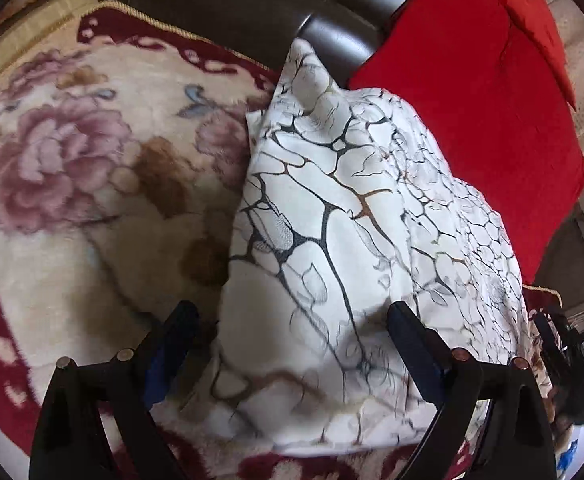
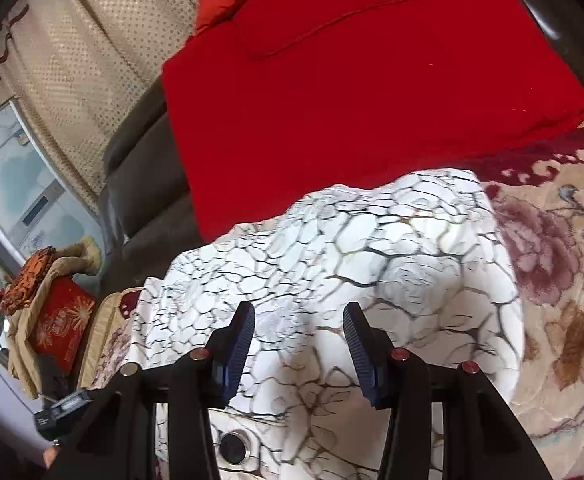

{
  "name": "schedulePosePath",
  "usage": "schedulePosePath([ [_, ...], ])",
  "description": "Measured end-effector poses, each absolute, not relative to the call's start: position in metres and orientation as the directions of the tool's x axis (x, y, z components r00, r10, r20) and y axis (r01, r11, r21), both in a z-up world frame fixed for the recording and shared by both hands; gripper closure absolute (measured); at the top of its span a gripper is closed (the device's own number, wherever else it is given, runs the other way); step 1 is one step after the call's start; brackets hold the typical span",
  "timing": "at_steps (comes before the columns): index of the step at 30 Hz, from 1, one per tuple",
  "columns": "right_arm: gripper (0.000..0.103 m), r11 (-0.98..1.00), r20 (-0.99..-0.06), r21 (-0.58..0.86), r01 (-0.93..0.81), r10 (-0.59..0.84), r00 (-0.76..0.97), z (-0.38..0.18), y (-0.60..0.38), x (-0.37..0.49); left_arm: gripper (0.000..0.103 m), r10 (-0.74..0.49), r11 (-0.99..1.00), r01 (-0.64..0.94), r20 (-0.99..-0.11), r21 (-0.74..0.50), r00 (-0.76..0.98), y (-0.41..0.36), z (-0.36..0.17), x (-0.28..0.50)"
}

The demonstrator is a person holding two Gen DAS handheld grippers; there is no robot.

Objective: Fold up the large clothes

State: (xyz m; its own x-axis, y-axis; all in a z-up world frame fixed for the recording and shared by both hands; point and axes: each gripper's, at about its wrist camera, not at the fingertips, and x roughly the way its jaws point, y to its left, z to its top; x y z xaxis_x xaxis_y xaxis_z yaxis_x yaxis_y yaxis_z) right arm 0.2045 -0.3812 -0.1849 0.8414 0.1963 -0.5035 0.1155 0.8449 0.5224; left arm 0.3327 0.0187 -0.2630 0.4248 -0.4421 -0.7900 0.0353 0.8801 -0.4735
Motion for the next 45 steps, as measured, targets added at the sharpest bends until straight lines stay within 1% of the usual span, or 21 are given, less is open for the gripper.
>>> schedulePosePath([
  [3, 0.052, 0.870, -0.510, 0.488, 0.070, 0.219, 0.832, -0.183, -0.363, 0.209, 0.007, -0.542, 0.812, 0.048, -0.721, -0.581, 0.432, 0.014, -0.263, 0.340],
  [7, 0.052, 0.886, -0.544, 0.456, 0.081, 0.206, 0.813, -0.188, -0.351, 0.215, 0.009, -0.595, 0.770, 0.086, -0.662, -0.633, 0.456, 0.009, -0.263, 0.343],
  [10, 0.052, 0.880, -0.546, 0.465, 0.096, 0.200, 0.814, -0.190, -0.354, 0.215, 0.041, -0.601, 0.750, 0.106, -0.604, -0.653, 0.523, 0.017, -0.254, 0.341],
  [13, 0.052, 0.868, -0.551, 0.481, 0.123, 0.190, 0.813, -0.193, -0.360, 0.214, 0.044, -0.585, 0.771, 0.136, -0.608, -0.623, 0.536, 0.017, -0.249, 0.338],
  [15, 0.052, 0.853, -0.560, 0.502, 0.143, 0.194, 0.806, -0.196, -0.366, 0.215, 0.036, -0.579, 0.778, 0.132, -0.620, -0.614, 0.529, 0.014, -0.251, 0.341],
  [17, 0.052, 0.841, -0.576, 0.515, 0.167, 0.195, 0.794, -0.201, -0.370, 0.217, 0.007, -0.594, 0.763, 0.101, -0.632, -0.638, 0.497, 0.010, -0.261, 0.348],
  [21, 0.052, 0.815, -0.589, 0.544, 0.200, 0.201, 0.782, -0.207, -0.380, 0.218, 0.007, -0.600, 0.758, 0.087, -0.640, -0.646, 0.481, 0.002, -0.271, 0.355],
  [22, 0.052, 0.811, -0.588, 0.549, 0.203, 0.202, 0.783, -0.207, -0.382, 0.218, 0.012, -0.600, 0.754, 0.089, -0.627, -0.651, 0.497, 0.002, -0.270, 0.355],
  [23, 0.052, 0.809, -0.587, 0.551, 0.206, 0.200, 0.784, -0.207, -0.384, 0.218, 0.028, -0.596, 0.753, 0.093, -0.617, -0.651, 0.513, 0.000, -0.267, 0.354],
  [25, 0.052, 0.806, -0.586, 0.554, 0.210, 0.198, 0.786, -0.207, -0.387, 0.216, 0.046, -0.577, 0.773, 0.116, -0.616, -0.623, 0.536, 0.002, -0.264, 0.354],
  [26, 0.052, 0.804, -0.588, 0.555, 0.213, 0.198, 0.784, -0.208, -0.388, 0.216, 0.047, -0.577, 0.776, 0.128, -0.612, -0.618, 0.540, 0.000, -0.260, 0.351],
  [28, 0.053, 0.797, -0.599, 0.560, 0.225, 0.202, 0.775, -0.211, -0.390, 0.217, 0.047, -0.582, 0.768, 0.128, -0.601, -0.627, 0.547, -0.001, -0.260, 0.350],
  [30, 0.053, 0.791, -0.608, 0.565, 0.234, 0.207, 0.767, -0.214, -0.392, 0.218, 0.029, -0.589, 0.759, 0.112, -0.602, -0.642, 0.540, 0.000, -0.262, 0.354],
  [31, 0.053, 0.790, -0.607, 0.567, 0.234, 0.210, 0.766, -0.215, -0.392, 0.218, 0.012, -0.614, 0.732, 0.096, -0.593, -0.674, 0.521, 0.000, -0.268, 0.356],
  [33, 0.054, 0.791, -0.606, 0.567, 0.231, 0.209, 0.768, -0.214, -0.392, 0.216, 0.013, -0.620, 0.722, 0.080, -0.590, -0.687, 0.518, -0.001, -0.271, 0.358],
  [34, 0.054, 0.789, -0.604, 0.569, 0.230, 0.211, 0.769, -0.214, -0.393, 0.216, 0.019, -0.611, 0.730, 0.083, -0.593, -0.678, 0.525, -0.002, -0.270, 0.358],
  [35, 0.054, 0.786, -0.598, 0.575, 0.229, 0.213, 0.773, -0.213, -0.394, 0.214, 0.047, -0.597, 0.741, 0.080, -0.598, -0.667, 0.535, -0.002, -0.269, 0.358],
  [36, 0.054, 0.780, -0.588, 0.582, 0.228, 0.210, 0.781, -0.212, -0.398, 0.212, 0.053, -0.585, 0.751, 0.081, -0.603, -0.655, 0.543, -0.002, -0.267, 0.358],
  [40, 0.054, 0.764, -0.558, 0.595, 0.251, 0.167, 0.813, -0.206, -0.418, 0.198, 0.066, -0.532, 0.794, 0.111, -0.595, -0.598, 0.602, -0.008, -0.248, 0.344],
  [43, 0.054, 0.760, -0.623, 0.562, 0.326, 0.131, 0.771, -0.217, -0.433, 0.197, 0.072, -0.495, 0.834, 0.176, -0.568, -0.523, 0.658, -0.023, -0.221, 0.327],
  [45, 0.065, 0.727, -0.631, 0.597, 0.340, 0.164, 0.759, -0.226, -0.444, 0.196, 0.074, -0.498, 0.842, 0.231, -0.539, -0.487, 0.680, -0.039, -0.197, 0.316],
])
